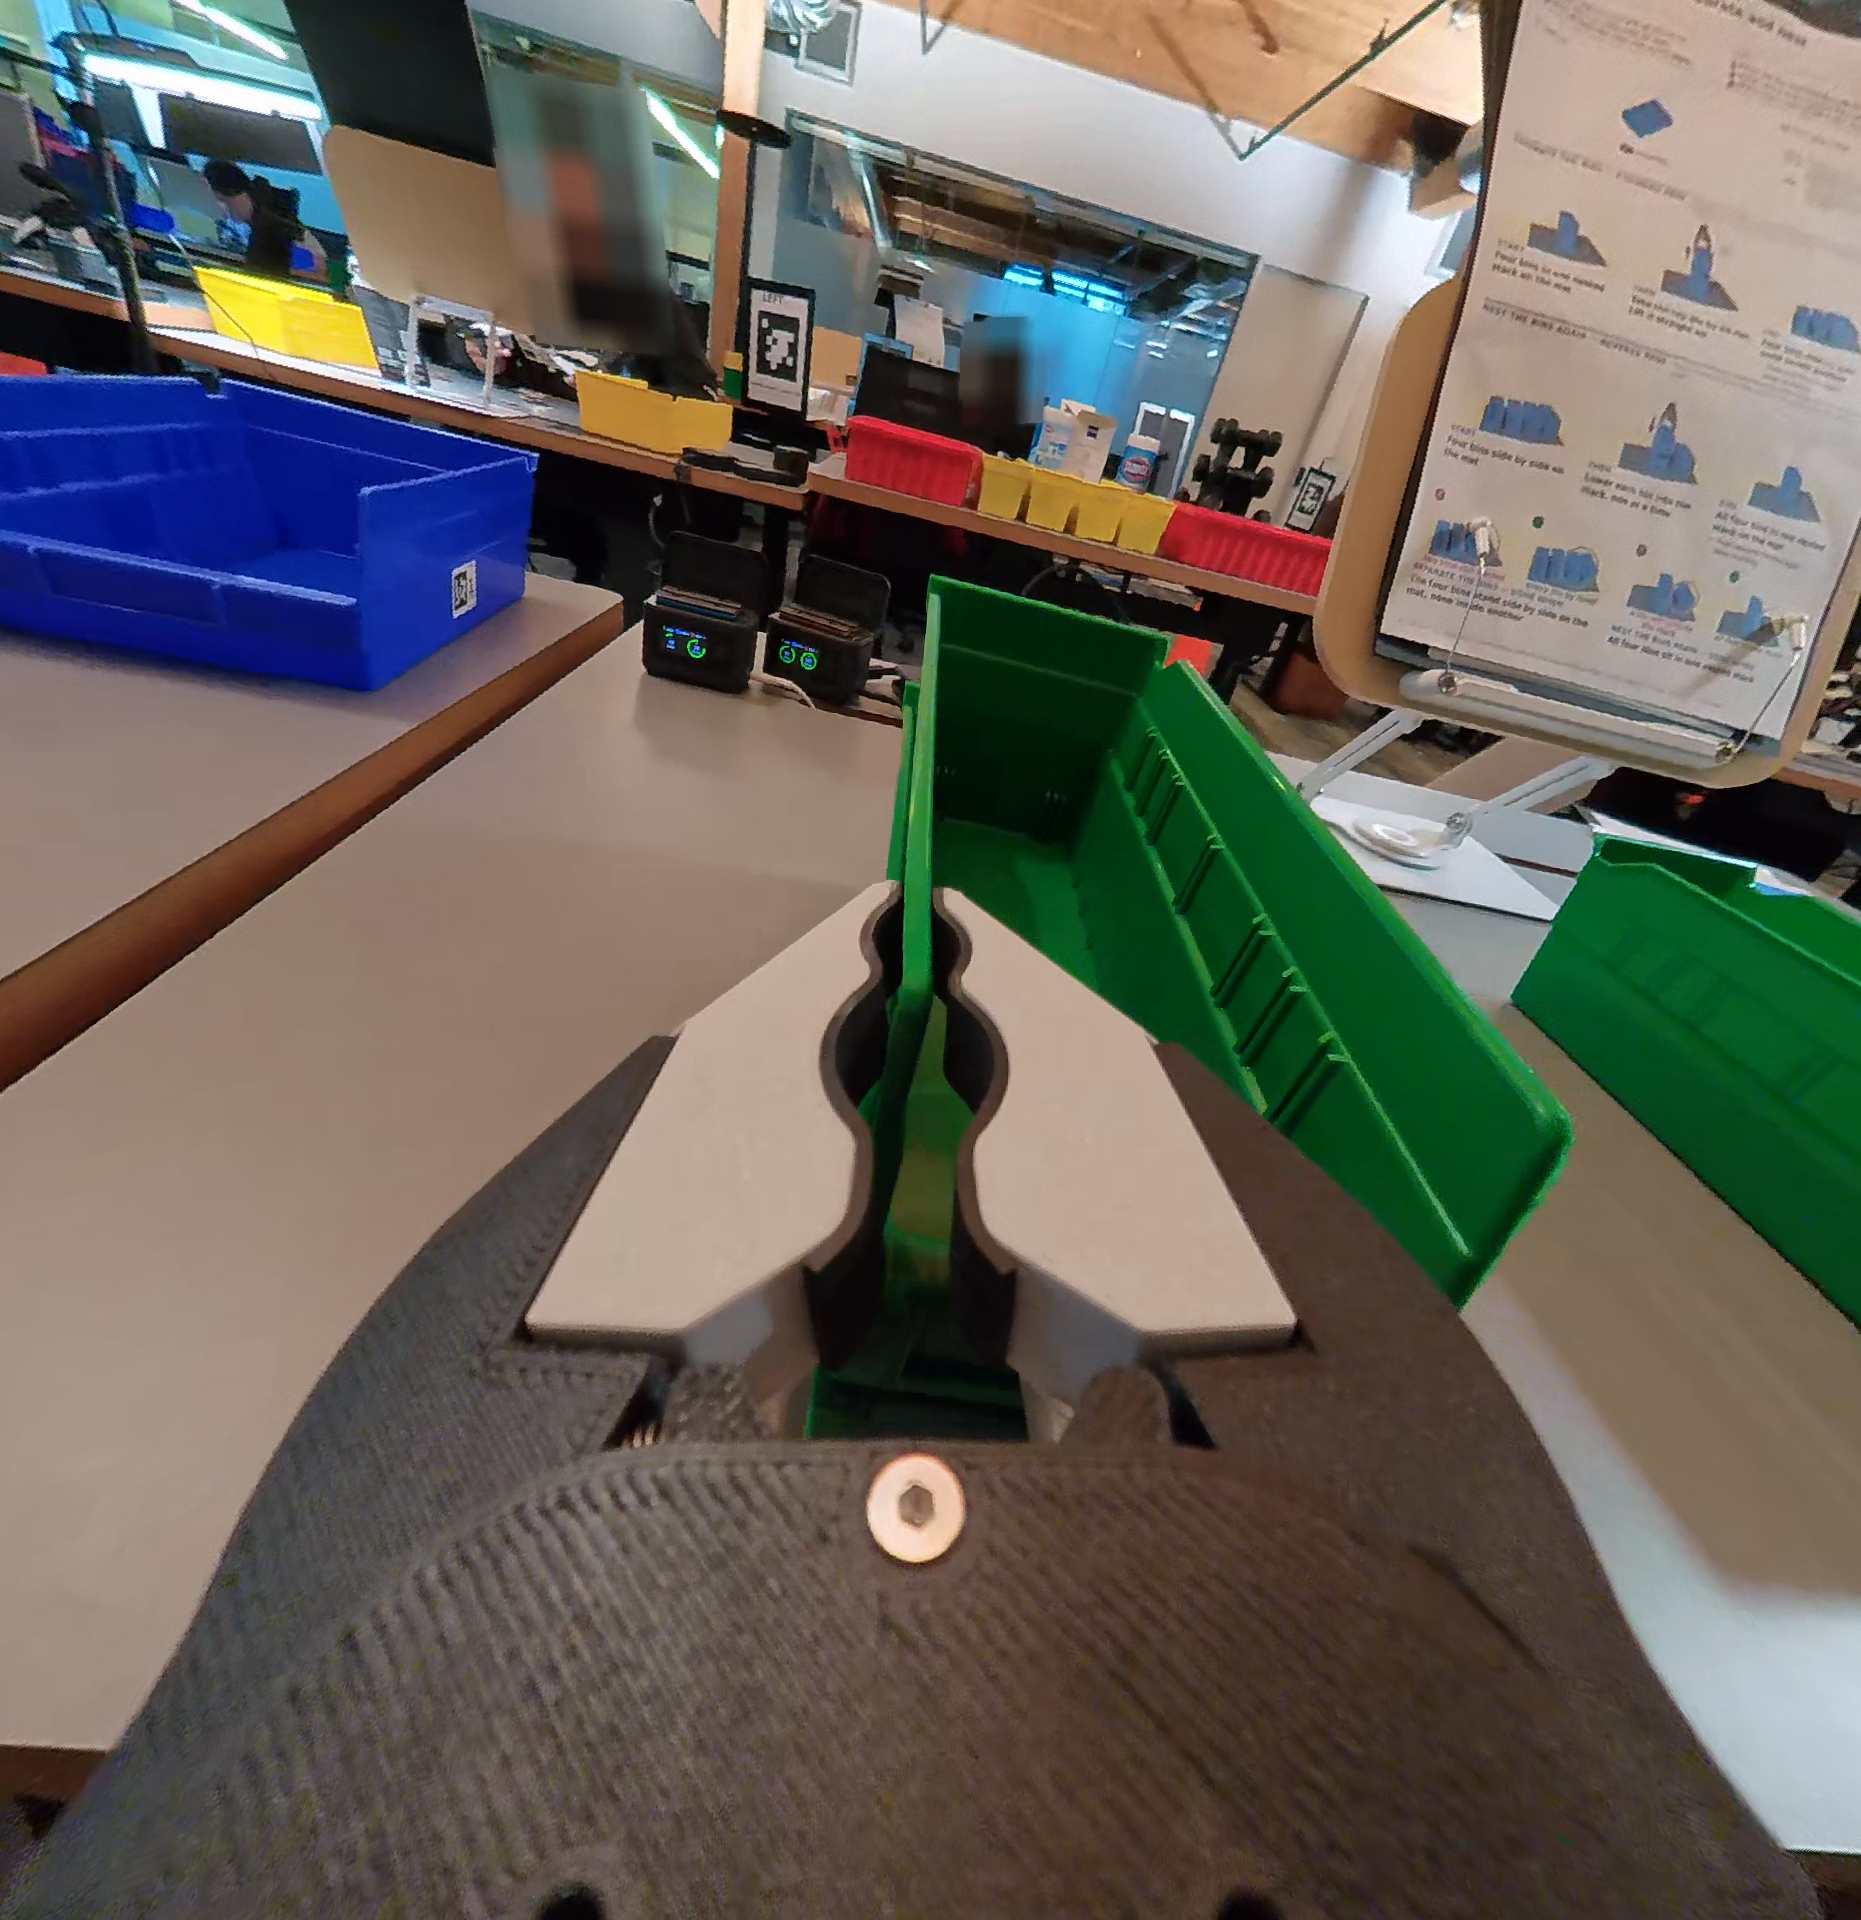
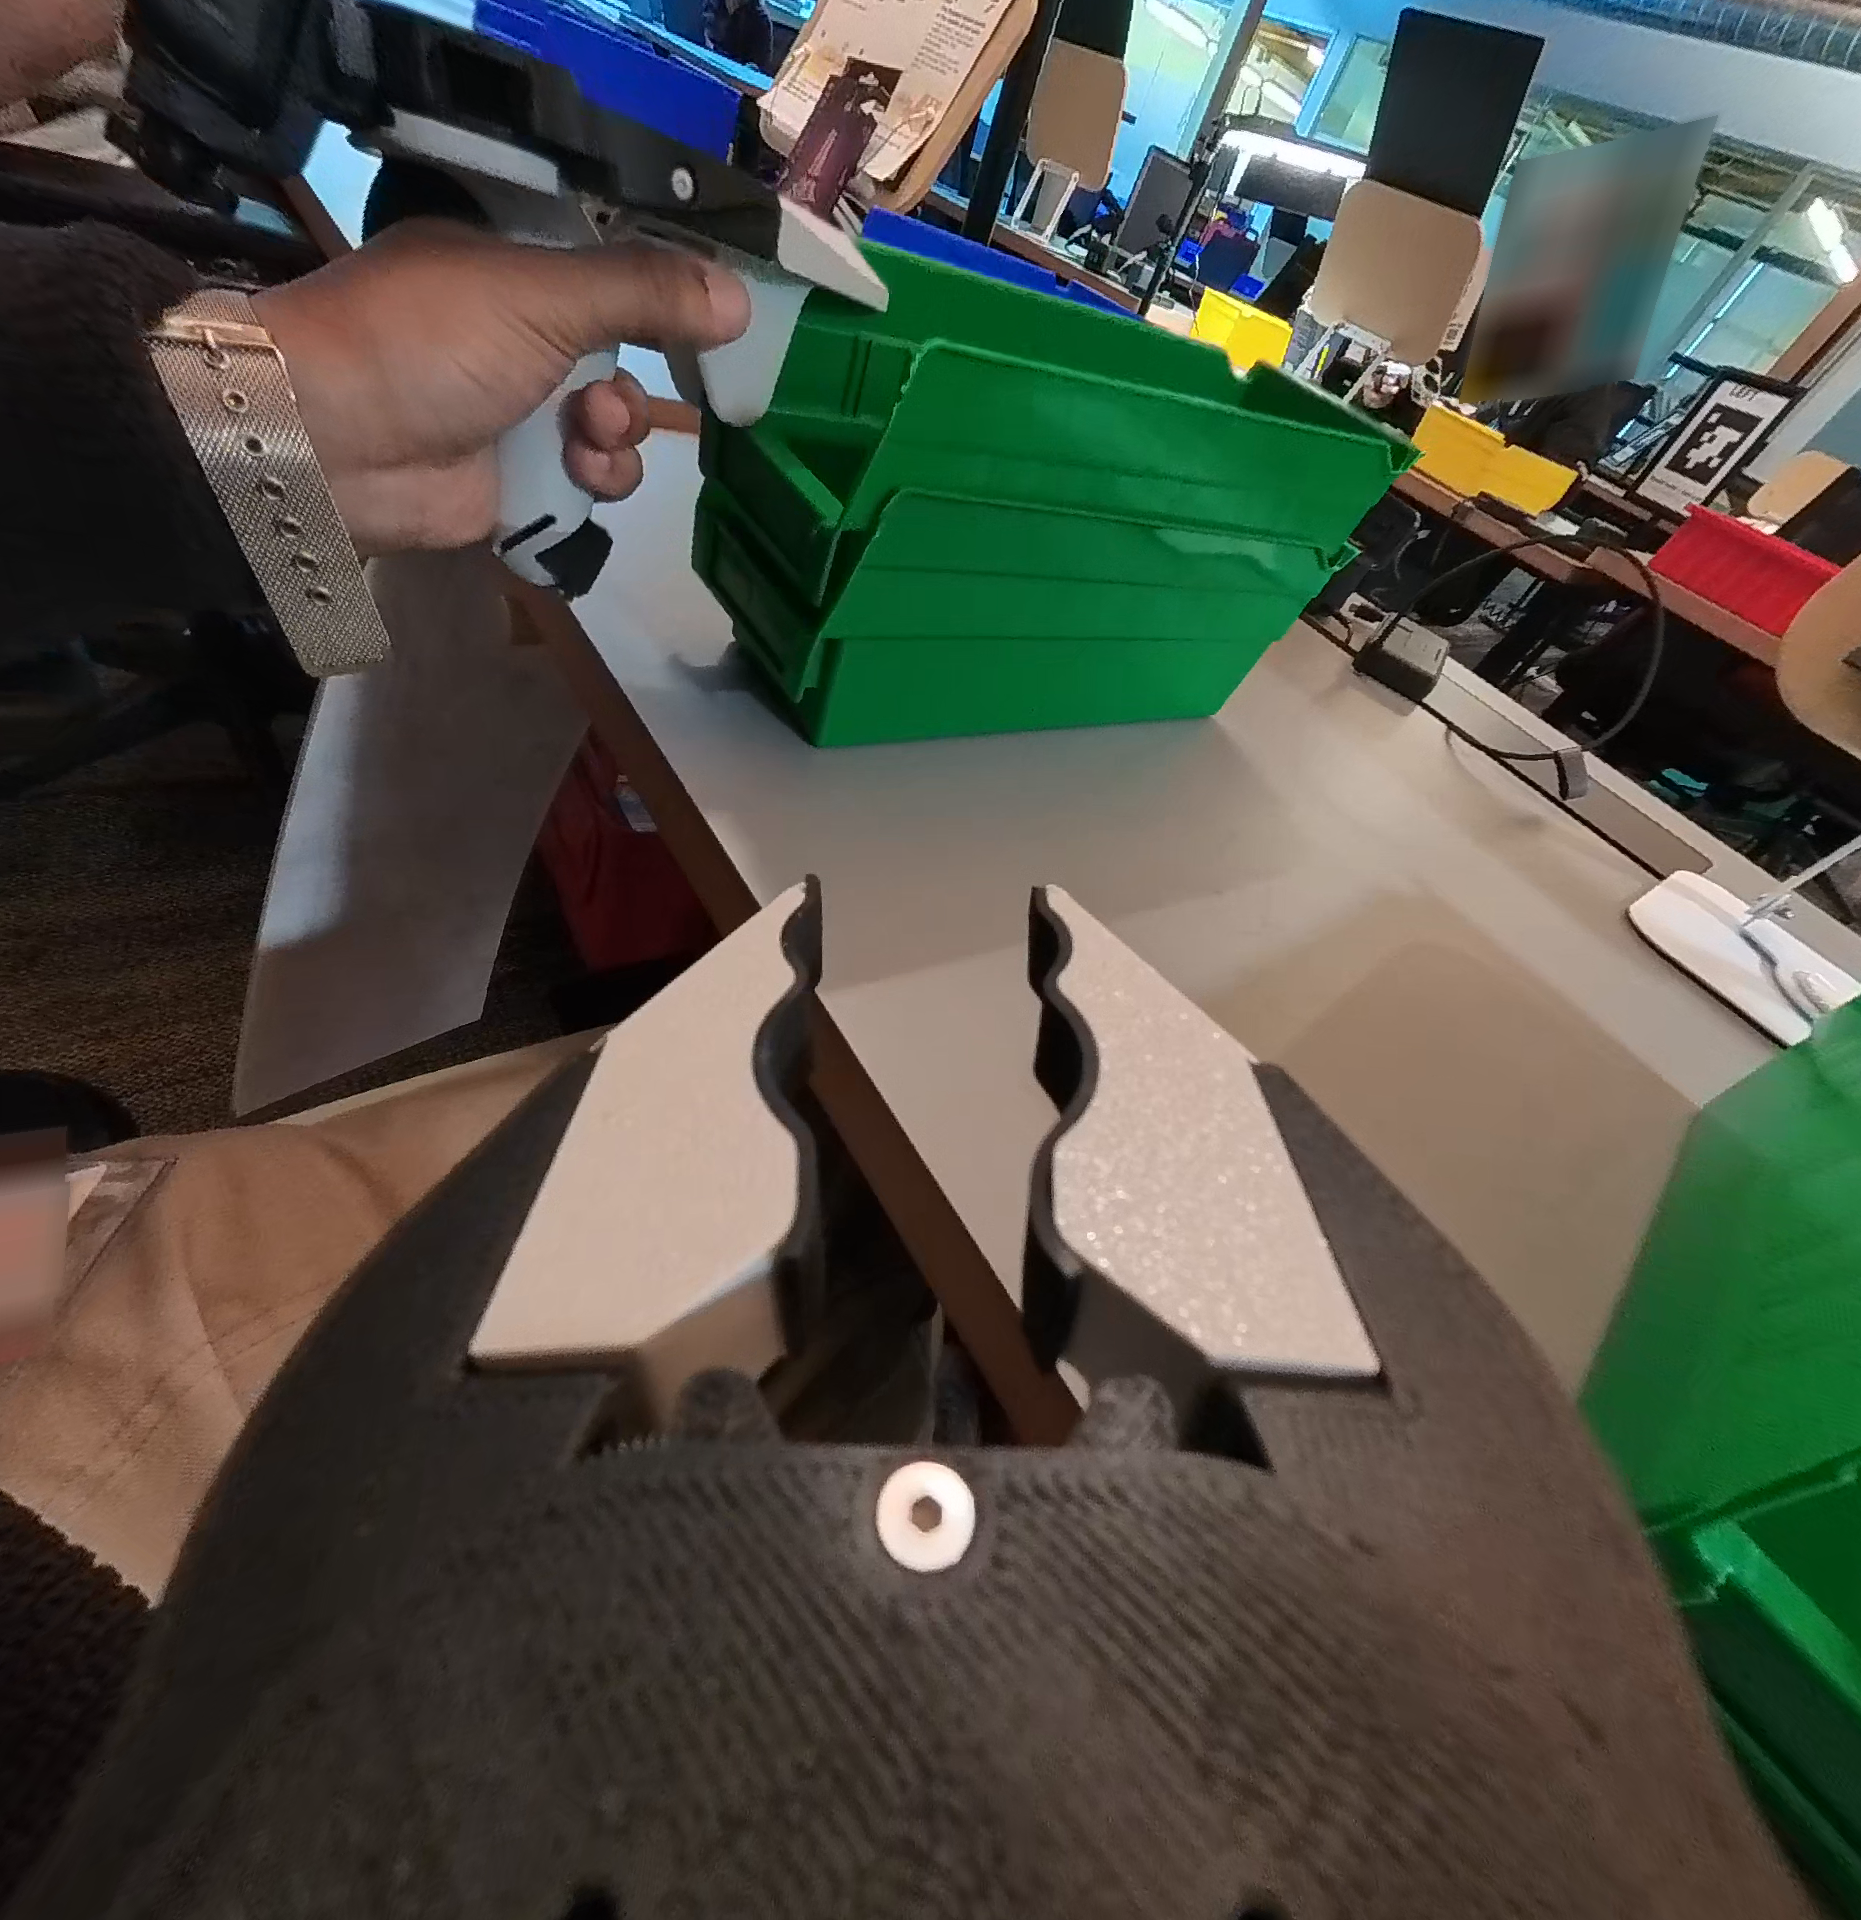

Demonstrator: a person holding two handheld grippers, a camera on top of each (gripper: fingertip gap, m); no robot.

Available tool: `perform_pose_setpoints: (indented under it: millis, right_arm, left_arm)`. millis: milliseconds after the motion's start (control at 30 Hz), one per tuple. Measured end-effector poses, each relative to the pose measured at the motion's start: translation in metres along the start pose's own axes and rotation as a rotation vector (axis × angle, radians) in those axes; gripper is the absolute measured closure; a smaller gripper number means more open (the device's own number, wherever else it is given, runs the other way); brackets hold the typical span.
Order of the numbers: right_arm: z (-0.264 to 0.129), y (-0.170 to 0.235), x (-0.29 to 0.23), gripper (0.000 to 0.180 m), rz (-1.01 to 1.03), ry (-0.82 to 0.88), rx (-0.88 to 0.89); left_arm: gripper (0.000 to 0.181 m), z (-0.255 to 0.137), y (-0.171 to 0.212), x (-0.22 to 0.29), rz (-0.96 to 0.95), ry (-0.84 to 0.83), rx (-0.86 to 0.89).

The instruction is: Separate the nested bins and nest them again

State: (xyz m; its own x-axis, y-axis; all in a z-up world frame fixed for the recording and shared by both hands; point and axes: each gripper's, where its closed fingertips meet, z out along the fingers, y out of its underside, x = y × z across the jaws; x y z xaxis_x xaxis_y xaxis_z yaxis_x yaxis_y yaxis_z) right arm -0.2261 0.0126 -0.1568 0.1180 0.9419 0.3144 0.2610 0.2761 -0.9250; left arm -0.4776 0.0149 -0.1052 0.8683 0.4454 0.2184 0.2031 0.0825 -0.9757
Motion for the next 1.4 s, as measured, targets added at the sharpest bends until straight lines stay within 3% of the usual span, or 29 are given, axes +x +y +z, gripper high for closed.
perform_pose_setpoints:
  millis: [867,1033,1100,1167,1300,1367,1400]
  right_arm:
    - [0.000,0.002,0.003,0.140,0.004,0.006,-0.012]
    - [-0.011,-0.007,0.028,0.138,0.021,0.067,0.008]
    - [-0.024,-0.015,0.055,0.138,0.056,0.129,0.034]
    - [-0.046,-0.022,0.091,0.137,0.124,0.208,0.074]
    - [-0.121,-0.014,0.189,0.135,0.173,0.494,0.135]
    - [-0.167,0.000,0.235,0.140,0.152,0.648,0.129]
    - [-0.187,0.008,0.254,0.149,0.144,0.709,0.121]
  left_arm:
    - [0.180,0.002,0.015,-0.002,0.070,-0.044,-0.131]
    - [0.180,0.000,0.015,-0.001,0.074,-0.054,-0.113]
    - [0.177,-0.002,0.016,-0.001,0.081,-0.069,-0.112]
    - [0.147,-0.006,0.013,0.001,0.064,-0.072,-0.095]
    - [0.113,-0.020,-0.004,0.012,0.063,-0.089,-0.038]
    - [0.112,-0.030,-0.020,0.024,0.111,-0.097,0.032]
    - [0.121,-0.036,-0.031,0.032,0.139,-0.093,0.081]
